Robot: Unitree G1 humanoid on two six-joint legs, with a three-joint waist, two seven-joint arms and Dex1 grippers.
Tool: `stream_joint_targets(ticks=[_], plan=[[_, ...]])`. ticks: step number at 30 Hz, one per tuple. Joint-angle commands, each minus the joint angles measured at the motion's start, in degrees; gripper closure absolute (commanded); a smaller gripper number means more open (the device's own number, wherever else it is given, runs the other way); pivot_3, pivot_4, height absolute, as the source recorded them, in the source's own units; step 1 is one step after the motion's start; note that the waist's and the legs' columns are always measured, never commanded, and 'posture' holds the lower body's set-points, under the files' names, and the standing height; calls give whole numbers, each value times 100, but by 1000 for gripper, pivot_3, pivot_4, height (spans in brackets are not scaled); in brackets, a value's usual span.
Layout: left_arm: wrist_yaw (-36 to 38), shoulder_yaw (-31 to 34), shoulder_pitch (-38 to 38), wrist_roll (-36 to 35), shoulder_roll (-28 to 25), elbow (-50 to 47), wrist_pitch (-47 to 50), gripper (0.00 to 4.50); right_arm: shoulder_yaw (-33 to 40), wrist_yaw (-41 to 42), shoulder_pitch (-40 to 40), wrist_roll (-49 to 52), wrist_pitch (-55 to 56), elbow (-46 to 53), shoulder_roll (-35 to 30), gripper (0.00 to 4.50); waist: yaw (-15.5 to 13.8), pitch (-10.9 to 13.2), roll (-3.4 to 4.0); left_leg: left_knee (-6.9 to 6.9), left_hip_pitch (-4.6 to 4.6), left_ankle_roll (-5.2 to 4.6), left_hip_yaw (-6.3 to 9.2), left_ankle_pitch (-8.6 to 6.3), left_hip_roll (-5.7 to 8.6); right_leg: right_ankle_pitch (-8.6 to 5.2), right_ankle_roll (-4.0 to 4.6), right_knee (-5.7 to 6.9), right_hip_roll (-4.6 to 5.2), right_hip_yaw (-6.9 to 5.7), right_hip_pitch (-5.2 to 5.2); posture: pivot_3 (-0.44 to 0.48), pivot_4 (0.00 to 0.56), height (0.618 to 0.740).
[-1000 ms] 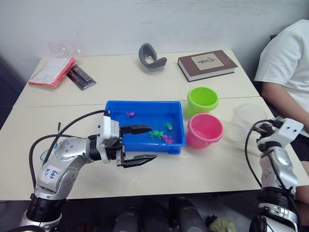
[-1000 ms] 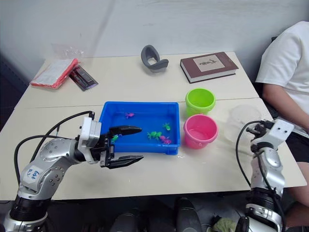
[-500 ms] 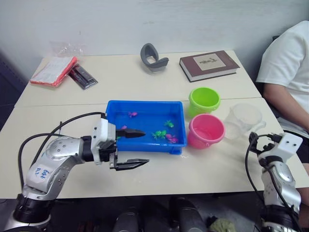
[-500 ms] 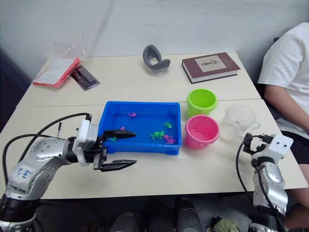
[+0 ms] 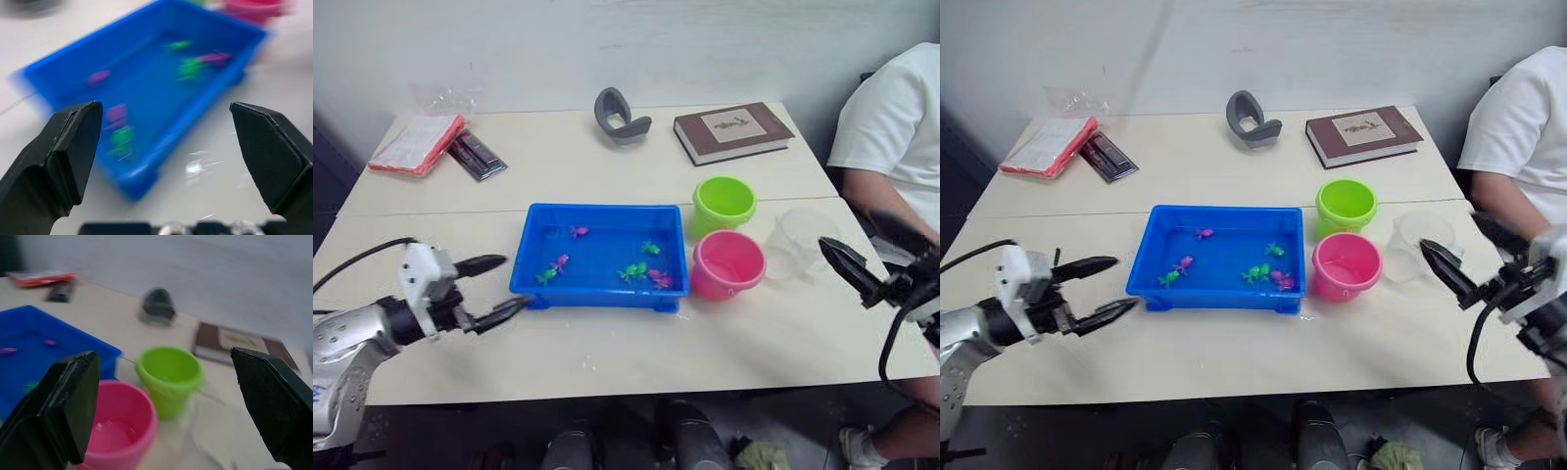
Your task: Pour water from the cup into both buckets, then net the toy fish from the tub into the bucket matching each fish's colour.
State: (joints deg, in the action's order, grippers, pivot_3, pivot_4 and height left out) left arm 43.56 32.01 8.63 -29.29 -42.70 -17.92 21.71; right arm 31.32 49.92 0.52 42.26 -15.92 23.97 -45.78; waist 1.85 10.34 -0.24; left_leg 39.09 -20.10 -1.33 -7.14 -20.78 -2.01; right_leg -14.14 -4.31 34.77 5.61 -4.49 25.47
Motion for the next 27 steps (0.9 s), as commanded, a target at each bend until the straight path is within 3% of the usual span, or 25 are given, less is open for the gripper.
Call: stream_joint_targets(ticks=[1, 6, 10, 14, 17, 20, 23, 27], plan=[[-769, 987, 535, 629, 303, 217, -520, 0, -529, 530, 351, 421, 83, 201, 155, 21, -30, -12, -47, 0, -1, 6, 9, -1, -8, -4, 9, -1, -1, -13, 0, 0, 150, 740], [-1756, 1803, 1712, 1054, 1126, -71, -118, 0, -1336, 1739, 152, -100, 873, -205, 436, 21, -121, -21, -64, 1, -15, 26, 10, -18, -18, -9, 18, -27, 18, -48, -2, 0, 150, 740], [-2441, 2323, 1957, 782, 1634, -400, 533, 0, -1668, 2193, 214, -291, 1216, -499, 525, 21, -208, -24, -72, 11, -19, -2, 8, -40, -3, -7, 13, -48, 45, -62, -6, 0, 150, 740], [-2591, 2225, 1961, 554, 1741, -878, 1093, 0, -1885, 2453, 331, -431, 1429, -782, 576, 21, -216, -26, -75, 11, -16, -16, 17, -46, 14, -3, 6, -49, 74, -69, -11, 0, 150, 740], [-2856, 1941, 1479, 330, 1465, -1236, 1850, 0, -2021, 2581, 409, -534, 1552, -957, 610, 21, -232, -24, -72, 11, -13, -3, 22, -51, 17, -3, 6, -34, 78, -71, -11, 0, 150, 740], [-3178, 1654, 483, -91, 974, -1133, 3137, 0, -2099, 2625, 486, -565, 1598, -1038, 632, 21, -308, -24, -70, 11, -10, 8, 29, -36, 19, -6, 12, -11, 77, -77, -9, 0, 150, 740], [-3286, 999, -461, 114, 304, -406, 3903, 0, -2217, 2521, 664, -584, 1477, -1037, 639, 21, -304, -23, -66, 11, -8, 33, 33, 7, 20, -10, 19, 12, 73, -84, -6, 0, 150, 740], [-3430, 263, -1701, 453, -116, 1046, 4224, 0, -2285, 2316, 852, -518, 1220, -891, 660, 21, -243, -21, -61, 9, -5, 40, 24, 10, 20, -11, 21, 24, 65, -124, -1, 0, 150, 740]])
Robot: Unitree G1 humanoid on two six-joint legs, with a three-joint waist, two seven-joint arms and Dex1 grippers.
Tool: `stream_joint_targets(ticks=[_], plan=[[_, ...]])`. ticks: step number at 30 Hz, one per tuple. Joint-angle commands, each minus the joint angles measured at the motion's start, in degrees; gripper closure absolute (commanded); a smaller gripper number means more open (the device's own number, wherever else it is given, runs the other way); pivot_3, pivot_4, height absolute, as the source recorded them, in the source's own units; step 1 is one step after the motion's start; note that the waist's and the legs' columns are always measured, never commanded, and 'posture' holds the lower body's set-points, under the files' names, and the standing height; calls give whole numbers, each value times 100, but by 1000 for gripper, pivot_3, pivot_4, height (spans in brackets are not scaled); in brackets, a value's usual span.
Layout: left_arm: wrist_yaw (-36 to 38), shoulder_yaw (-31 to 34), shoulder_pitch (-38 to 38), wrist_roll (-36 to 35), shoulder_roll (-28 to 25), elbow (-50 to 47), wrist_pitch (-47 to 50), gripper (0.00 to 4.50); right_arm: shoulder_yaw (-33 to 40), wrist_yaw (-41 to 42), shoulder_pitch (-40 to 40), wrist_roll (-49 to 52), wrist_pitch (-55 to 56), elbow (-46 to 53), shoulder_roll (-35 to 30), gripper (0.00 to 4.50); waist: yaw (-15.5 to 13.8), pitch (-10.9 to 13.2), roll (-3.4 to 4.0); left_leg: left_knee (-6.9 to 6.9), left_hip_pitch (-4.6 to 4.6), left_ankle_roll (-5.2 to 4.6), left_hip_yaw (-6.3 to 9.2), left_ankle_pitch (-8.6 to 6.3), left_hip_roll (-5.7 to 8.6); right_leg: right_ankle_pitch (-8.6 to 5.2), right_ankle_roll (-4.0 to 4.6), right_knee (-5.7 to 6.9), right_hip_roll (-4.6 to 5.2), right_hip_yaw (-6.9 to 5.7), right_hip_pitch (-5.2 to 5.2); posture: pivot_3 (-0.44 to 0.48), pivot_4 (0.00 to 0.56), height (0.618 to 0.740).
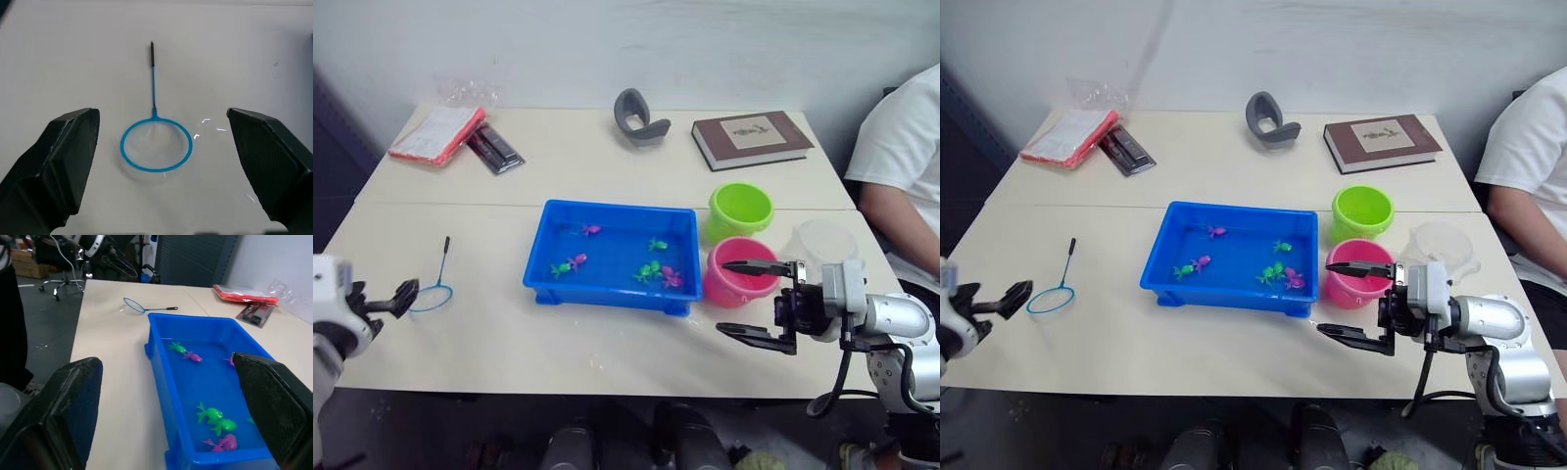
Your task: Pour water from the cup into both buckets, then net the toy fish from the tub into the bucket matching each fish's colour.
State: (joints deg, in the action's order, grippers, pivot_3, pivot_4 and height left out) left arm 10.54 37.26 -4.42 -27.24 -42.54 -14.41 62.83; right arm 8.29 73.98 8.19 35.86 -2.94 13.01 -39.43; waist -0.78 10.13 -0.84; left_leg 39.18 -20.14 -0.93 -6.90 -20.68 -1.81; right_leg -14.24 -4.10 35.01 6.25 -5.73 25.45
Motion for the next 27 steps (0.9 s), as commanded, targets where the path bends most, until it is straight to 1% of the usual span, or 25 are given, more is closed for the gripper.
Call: stream_joint_targets(ticks=[1, 4, 7, 9, 13, 16, 19, 23, 24, 25, 26, 27], plan=[[-123, -457, -684, 376, -164, 1111, -72, 0, 22, -162, 104, 127, -119, 246, 37, 21, 41, -1, -2, -1, -3, 1, 0, 0, -3, 0, 0, -1, -1, -5, 1, 0, 150, 740], [-116, -888, -1517, 718, -67, 2580, -826, 0, 75, -485, 158, 188, -273, 373, 115, 21, 55, -1, -4, -3, -10, 2, 4, 0, -3, 1, -1, 9, 0, -16, 1, 0, 150, 740], [62, -1501, -2153, 1194, -109, 3920, -1676, 0, 43, -541, 138, 97, -316, 483, 67, 21, 54, -2, -6, -3, -11, 1, 2, 1, 3, 3, -4, 9, 2, -24, 0, 0, 150, 740], [287, -1748, -2516, 1296, -126, 4435, -1870, 0, 56, -581, 119, 77, -352, 565, 31, 21, 71, -3, -10, -2, -14, -1, -2, 2, 4, 4, -7, 6, 2, -30, 0, 0, 150, 740], [495, -2183, -3095, 1638, -238, 5609, -2091, 0, 220, -913, -16, 171, -546, 807, 17, 21, 73, -3, -12, -2, -16, -6, -7, 4, 4, 5, -8, 3, 3, -44, 1, 0, 150, 740], [842, -2356, -3298, 1740, -245, 6432, -2354, 851, 476, -1434, -3, 487, -1036, 1120, -25, 0, 87, -3, -13, -1, -14, -7, -17, 4, 6, 5, -8, 6, 1, -50, 2, 0, 150, 740], [1086, -2458, -3386, 1779, -241, 6822, -2231, 2108, 735, -1548, 51, 602, -1318, 1220, -281, 0, 83, -4, -8, 0, -5, -9, -22, 5, 7, 5, -8, 14, 4, -49, 0, 0, 150, 740], [1327, -2465, -3283, 1723, -336, 6723, -1980, 3851, 742, -1563, 95, 725, -1574, 1328, -478, 0, 85, -6, -5, 0, -1, -10, -23, 5, 7, 5, -8, 17, 13, -47, 0, 0, 150, 740], [1349, -2405, -3227, 1694, -388, 6657, -2015, 4375, 716, -1601, 141, 738, -1631, 1352, -488, 0, 86, -7, -3, -1, -1, -10, -23, 5, 7, 5, -8, 17, 13, -47, 0, 0, 150, 740], [1362, -2363, -3190, 1680, -420, 6612, -2042, 4476, 702, -1629, 171, 745, -1671, 1368, -492, 0, 91, -7, -3, -1, -1, -11, -23, 5, 7, 5, -8, 17, 14, -46, 0, 0, 150, 740], [1394, -2297, -3130, 1657, -459, 6532, -2165, 4476, 689, -1660, 201, 747, -1714, 1388, -493, 0, 90, -7, -3, 0, -1, -11, -25, 5, 7, 5, -8, 18, 15, -44, 0, 0, 150, 740], [1681, -2175, -3014, 1542, -558, 6265, -2484, 4476, 670, -1686, 239, 761, -1791, 1431, -525, 0, 93, -7, -3, 0, 0, -11, -24, 5, 7, 5, -8, 18, 16, -44, 0, 0, 150, 740]])
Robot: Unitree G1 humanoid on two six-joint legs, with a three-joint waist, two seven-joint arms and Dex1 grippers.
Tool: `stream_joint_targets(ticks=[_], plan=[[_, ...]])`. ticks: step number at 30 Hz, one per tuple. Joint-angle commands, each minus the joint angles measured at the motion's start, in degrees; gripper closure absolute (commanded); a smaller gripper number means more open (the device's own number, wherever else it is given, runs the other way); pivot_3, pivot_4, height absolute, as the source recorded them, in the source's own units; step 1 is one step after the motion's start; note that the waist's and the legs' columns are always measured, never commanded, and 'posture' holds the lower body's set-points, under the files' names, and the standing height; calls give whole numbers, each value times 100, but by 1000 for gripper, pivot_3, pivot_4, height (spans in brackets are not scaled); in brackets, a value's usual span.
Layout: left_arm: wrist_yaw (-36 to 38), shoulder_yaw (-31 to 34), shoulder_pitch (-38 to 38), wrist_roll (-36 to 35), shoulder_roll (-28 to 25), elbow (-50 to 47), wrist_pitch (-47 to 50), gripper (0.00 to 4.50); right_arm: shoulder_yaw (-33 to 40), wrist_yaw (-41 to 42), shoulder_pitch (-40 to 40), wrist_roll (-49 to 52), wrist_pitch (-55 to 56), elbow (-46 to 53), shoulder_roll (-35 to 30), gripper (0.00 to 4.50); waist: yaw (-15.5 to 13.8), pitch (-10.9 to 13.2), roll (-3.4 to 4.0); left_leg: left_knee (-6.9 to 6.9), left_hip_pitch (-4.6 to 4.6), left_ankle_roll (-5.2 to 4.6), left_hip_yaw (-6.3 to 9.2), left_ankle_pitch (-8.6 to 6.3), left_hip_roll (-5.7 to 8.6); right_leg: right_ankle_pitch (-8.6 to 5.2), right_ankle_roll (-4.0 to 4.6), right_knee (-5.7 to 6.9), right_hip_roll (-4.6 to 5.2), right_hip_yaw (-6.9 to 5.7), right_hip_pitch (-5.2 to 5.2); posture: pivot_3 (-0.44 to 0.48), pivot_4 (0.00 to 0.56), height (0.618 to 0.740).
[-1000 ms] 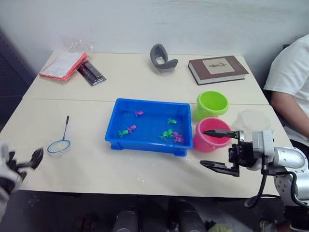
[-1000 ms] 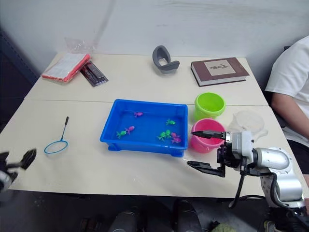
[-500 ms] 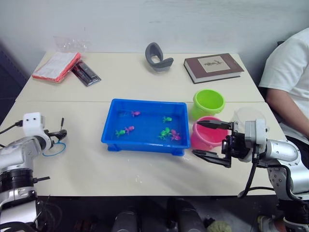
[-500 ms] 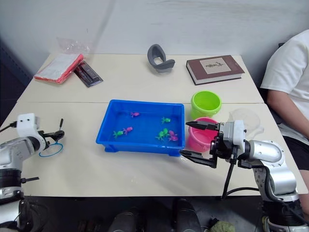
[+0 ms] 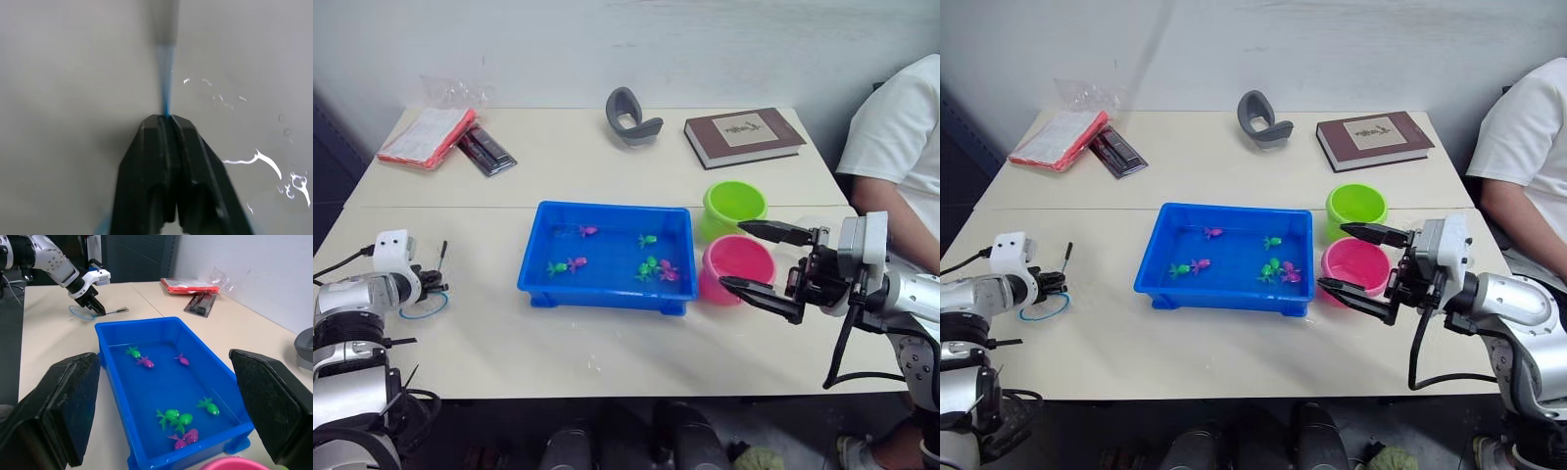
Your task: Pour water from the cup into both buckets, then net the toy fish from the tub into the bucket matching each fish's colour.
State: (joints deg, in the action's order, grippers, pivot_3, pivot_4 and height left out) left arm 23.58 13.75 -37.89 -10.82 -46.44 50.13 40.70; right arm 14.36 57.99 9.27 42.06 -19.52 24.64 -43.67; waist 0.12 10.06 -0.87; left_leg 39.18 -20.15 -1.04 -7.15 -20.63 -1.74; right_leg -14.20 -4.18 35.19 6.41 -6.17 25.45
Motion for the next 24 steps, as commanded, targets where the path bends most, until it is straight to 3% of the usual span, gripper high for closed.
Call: stream_joint_targets(ticks=[1, 2, 5, 7, 10, 16, 19, 24], plan=[[591, 265, 417, -184, -236, -385, -499, 4476, 52, -103, 158, 150, -194, 300, -123, 0, 20, 1, 0, 0, 0, 0, 0, 0, 0, 0, 0, 0, 1, 1, 0, 0, 150, 740], [717, 397, 441, -299, -320, -541, -459, 4476, 35, -117, 197, 149, -251, 330, -151, 0, 21, 2, -1, 0, -3, 1, -2, 0, -3, 0, 0, 0, 1, 2, 5, 0, 150, 740], [1941, 671, 736, -683, -652, -1449, -1515, 4476, 38, -194, 242, 240, -567, 391, -277, 0, 2, 15, -28, 1, -16, 4, 6, 0, -8, 0, 1, -4, 0, -6, 13, 0, 150, 740], [3118, 980, 947, -1188, -835, -2286, -2248, 4476, 85, -900, 431, 539, -1473, 471, -446, 0, -11, 18, -40, 5, -23, 5, 18, 0, -7, 0, 1, -6, 7, -10, 14, 0, 150, 740], [4373, 1071, 1030, -1721, -936, -3105, -2812, 4476, 73, -1138, 672, 1084, -2128, 489, -518, 0, -22, 18, -37, 6, -27, 0, 32, -2, 0, 0, 8, -35, 42, 6, 12, 0, 150, 740], [5433, 47, 974, -1550, -1421, -4134, -2682, 4476, -391, -869, 1241, 1166, -2452, 382, -522, 0, 3, 26, 7, 5, -25, -7, 20, -7, -1, 1, 7, -30, 13, -8, 6, 0, 150, 740], [5856, -814, 806, -1798, -1354, -5323, -2078, 4476, -956, -664, 1612, 1042, -2652, 284, -501, 0, 9, 27, 5, 5, -23, -9, 4, -6, -3, 3, 4, -16, -14, -25, 7, 0, 150, 740], [6075, -2047, 464, -1003, -1084, -5790, -2358, 4476, -1704, -742, 2063, 924, -3244, 26, -309, 0, -6, 27, 5, 10, -25, -23, -2, -11, 3, 5, -1, -23, -28, -18, 7, 0, 150, 740]])
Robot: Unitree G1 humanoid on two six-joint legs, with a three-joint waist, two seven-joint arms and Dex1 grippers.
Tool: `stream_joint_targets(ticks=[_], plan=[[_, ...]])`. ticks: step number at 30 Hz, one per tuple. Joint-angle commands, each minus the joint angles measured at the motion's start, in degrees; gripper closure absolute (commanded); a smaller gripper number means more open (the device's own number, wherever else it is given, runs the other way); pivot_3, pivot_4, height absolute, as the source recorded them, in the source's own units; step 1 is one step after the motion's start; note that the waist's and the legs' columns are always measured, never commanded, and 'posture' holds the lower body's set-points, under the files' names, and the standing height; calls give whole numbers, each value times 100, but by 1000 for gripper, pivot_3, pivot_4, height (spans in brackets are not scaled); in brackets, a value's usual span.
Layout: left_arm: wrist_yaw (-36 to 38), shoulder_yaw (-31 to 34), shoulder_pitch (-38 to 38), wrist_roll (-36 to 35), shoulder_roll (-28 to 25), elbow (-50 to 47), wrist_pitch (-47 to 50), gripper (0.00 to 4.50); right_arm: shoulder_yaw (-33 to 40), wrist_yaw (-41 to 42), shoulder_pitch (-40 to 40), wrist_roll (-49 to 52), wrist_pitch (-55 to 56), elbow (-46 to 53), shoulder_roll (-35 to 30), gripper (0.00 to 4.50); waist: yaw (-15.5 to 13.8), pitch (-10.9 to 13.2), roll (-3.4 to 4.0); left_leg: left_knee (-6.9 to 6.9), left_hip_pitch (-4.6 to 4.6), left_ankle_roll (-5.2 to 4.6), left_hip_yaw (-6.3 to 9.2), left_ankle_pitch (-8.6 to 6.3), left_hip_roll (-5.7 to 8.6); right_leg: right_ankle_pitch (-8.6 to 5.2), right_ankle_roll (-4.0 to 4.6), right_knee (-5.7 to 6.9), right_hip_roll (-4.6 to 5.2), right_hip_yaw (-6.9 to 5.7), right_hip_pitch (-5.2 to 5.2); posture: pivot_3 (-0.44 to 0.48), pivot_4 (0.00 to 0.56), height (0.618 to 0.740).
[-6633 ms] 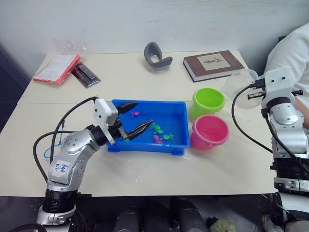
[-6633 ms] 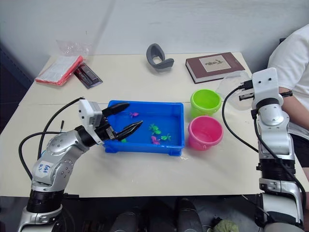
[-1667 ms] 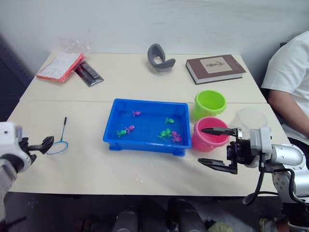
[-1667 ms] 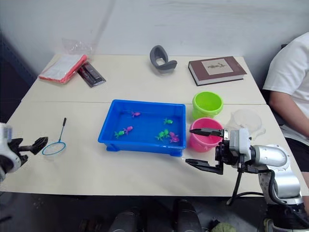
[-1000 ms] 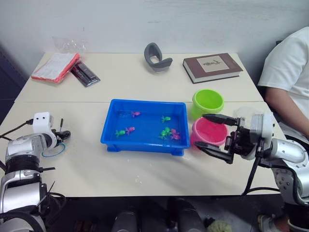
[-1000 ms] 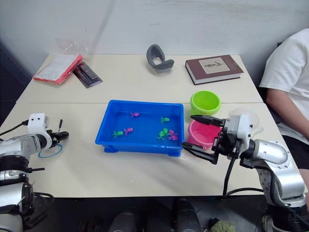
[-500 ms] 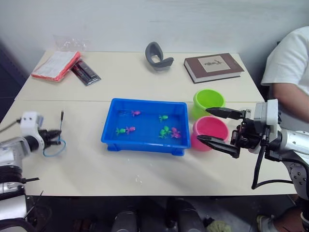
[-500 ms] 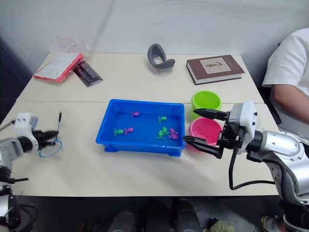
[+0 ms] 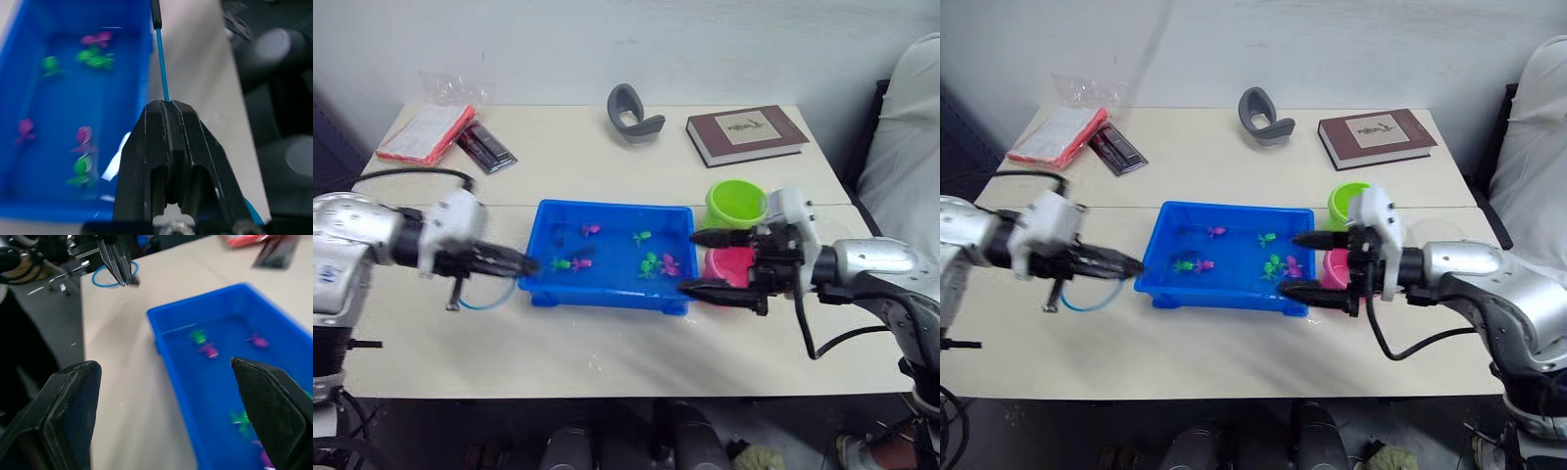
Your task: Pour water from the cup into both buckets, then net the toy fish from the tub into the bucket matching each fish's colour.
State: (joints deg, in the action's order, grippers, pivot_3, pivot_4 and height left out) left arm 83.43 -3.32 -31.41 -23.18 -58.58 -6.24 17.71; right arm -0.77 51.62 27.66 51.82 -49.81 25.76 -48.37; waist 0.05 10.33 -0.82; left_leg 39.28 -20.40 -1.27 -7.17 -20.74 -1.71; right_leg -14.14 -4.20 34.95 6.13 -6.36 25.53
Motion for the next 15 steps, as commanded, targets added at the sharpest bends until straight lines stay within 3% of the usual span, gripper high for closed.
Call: stream_joint_targets(ticks=[1, 7, 15], plan=[[99, -477, -235, 260, 216, -203, -23, 4476, -396, -92, 312, -229, -187, -142, 220, 0, 6, 0, 0, 3, -1, -1, -2, 0, 0, 1, -1, 0, -1, 0, 0, 0, 150, 740], [-334, -866, -675, 304, 912, -449, 524, 4476, -810, -52, 646, -404, -461, -320, 559, 0, -4, 1, 1, 52, -30, -10, 9, -9, -14, 6, -11, 3, -22, 2, 4, 0, 150, 740], [-406, -1034, -856, 384, 1137, -405, 815, 4476, -806, -157, 913, -303, -952, -197, 948, 0, -1, 1, 1, 85, -65, -18, 30, -16, -16, 11, -20, 2, -23, -10, 13, 0, 150, 740]])
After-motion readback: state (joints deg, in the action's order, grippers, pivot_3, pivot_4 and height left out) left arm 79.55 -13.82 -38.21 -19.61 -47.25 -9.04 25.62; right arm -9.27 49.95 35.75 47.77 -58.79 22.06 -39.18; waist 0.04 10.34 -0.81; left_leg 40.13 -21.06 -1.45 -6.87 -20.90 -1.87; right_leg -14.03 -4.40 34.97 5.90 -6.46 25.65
